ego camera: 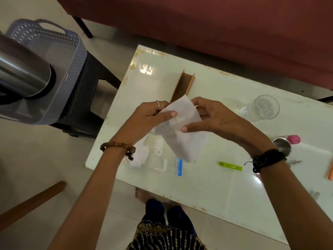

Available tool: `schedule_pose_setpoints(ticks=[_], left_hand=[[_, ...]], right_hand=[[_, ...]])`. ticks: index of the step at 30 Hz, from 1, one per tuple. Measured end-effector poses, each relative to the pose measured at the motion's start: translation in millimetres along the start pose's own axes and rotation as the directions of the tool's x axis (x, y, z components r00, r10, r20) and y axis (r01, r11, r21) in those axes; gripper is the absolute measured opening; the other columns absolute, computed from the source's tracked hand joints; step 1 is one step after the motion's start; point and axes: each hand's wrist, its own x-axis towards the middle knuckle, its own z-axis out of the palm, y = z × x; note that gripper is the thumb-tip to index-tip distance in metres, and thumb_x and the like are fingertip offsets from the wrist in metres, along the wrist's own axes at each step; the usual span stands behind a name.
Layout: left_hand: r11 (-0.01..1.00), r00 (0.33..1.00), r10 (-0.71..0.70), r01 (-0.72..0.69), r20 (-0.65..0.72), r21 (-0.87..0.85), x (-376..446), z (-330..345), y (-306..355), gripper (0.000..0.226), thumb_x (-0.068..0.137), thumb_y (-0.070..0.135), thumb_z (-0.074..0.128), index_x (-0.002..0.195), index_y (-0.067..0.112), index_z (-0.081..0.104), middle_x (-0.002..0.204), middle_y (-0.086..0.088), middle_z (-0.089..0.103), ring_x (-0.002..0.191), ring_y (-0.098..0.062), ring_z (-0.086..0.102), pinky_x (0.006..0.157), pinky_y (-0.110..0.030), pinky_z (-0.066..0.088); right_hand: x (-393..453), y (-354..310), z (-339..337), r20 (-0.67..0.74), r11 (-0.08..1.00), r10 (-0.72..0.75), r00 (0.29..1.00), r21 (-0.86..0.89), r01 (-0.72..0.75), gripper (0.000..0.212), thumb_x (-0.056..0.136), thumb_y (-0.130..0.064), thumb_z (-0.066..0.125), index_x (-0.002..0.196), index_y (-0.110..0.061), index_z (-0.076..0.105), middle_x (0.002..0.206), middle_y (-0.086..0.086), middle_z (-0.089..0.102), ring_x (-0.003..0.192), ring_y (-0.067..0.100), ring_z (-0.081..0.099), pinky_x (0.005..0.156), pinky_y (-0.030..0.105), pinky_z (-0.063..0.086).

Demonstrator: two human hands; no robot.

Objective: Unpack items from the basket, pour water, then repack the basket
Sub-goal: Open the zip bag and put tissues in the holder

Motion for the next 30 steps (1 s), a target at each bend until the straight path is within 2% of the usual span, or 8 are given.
schedule_pose_setpoints(ticks=[2,4,8,12,18,21,26,30], left_hand=[[1.000,1.000,-0.005,0.005,-0.022,0.008,0.3,-4.6,4.1,0.008,0.083,0.031,0.058,0.076,0.033,0.056,0.077,0.012,0.058,0.074,-0.001,0.060,0.067,-0.007,0.047],[0.980,0.997,-0.045,0.033,-0.057,-0.194,-2.2,-12.2,1.3,0.017,0.074,0.046,0.056,0.075,0.031,0.065,0.079,0.009,0.065,0.080,-0.009,0.064,0.075,-0.021,0.052],[0.645,0.971,-0.210,0.049,-0.115,-0.763,-0.8,-9.4,-26.5,0.040,0.090,0.050,0.035,0.097,0.028,0.067,0.089,0.002,0.073,0.083,-0.015,0.069,0.073,-0.030,0.057],[0.518,0.897,-0.412,0.085,-0.162,-0.851,-0.4,19.2,-51.5,0.041,0.091,0.048,0.039,0.109,0.019,0.062,0.106,-0.005,0.070,0.106,-0.021,0.063,0.088,-0.037,0.052],[0.095,0.918,-0.373,0.185,0.137,-0.978,-15.1,70.4,-60.6,0.070,0.087,0.065,0.027,0.108,0.012,0.067,0.114,-0.011,0.067,0.109,-0.025,0.060,0.101,-0.040,0.042],[0.085,0.929,-0.351,0.158,0.119,-0.984,-12.7,90.4,-52.2,0.051,0.094,0.049,0.030,0.112,0.015,0.062,0.110,-0.008,0.068,0.099,-0.025,0.065,0.091,-0.037,0.050],[0.115,0.952,-0.293,0.123,0.085,-0.986,-2.9,75.0,-50.4,0.061,0.074,0.072,0.042,0.087,0.020,0.072,0.076,-0.001,0.072,0.067,-0.015,0.066,0.064,-0.028,0.053],[0.148,0.963,-0.257,0.127,0.086,-0.981,-1.3,59.1,-50.9,0.062,0.076,0.072,0.037,0.093,0.024,0.073,0.090,-0.001,0.074,0.086,-0.019,0.070,0.071,-0.033,0.057]], right_hand=[[1.3,-6.4,1.2,0.006,1.000,-0.026,1.000,0.009,0.026,0.036,0.074,-0.028,0.072,0.109,-0.022,0.062,0.107,0.001,0.069,0.098,0.019,0.065,0.086,0.030,0.055],[-1.0,-11.1,-0.5,-0.012,0.997,-0.064,0.998,0.051,0.065,0.029,0.077,-0.026,0.071,0.105,-0.019,0.069,0.100,0.001,0.073,0.092,0.014,0.067,0.079,0.023,0.056],[-2.8,-16.5,-1.3,-0.064,0.973,-0.054,0.996,0.222,0.067,0.026,0.078,-0.024,0.070,0.103,-0.016,0.068,0.103,0.006,0.071,0.092,0.019,0.067,0.078,0.028,0.056],[0.2,-17.9,-2.2,-0.158,0.944,0.006,0.987,0.327,0.046,0.029,0.083,-0.021,0.065,0.111,-0.014,0.064,0.111,0.007,0.068,0.099,0.025,0.065,0.080,0.030,0.053],[4.6,-19.5,-2.6,-0.135,0.692,-0.039,0.990,0.711,0.124,0.034,0.071,-0.019,0.068,0.104,-0.010,0.063,0.089,-0.002,0.075,0.079,0.011,0.071,0.064,0.021,0.056],[5.8,-6.3,2.4,-0.184,0.614,0.031,0.983,0.779,0.126,0.039,0.072,-0.022,0.069,0.109,-0.011,0.063,0.092,-0.003,0.075,0.082,0.012,0.071,0.063,0.021,0.056],[5.6,28.7,2.8,-0.326,0.794,0.165,0.931,0.604,0.071,0.036,0.085,-0.014,0.062,0.120,-0.013,0.057,0.110,0.002,0.070,0.099,0.018,0.067,0.079,0.031,0.057],[6.7,41.3,3.0,-0.377,0.879,0.178,0.909,0.477,0.026,0.042,0.084,-0.013,0.065,0.124,-0.012,0.054,0.119,0.008,0.065,0.106,0.024,0.062,0.084,0.035,0.055]])
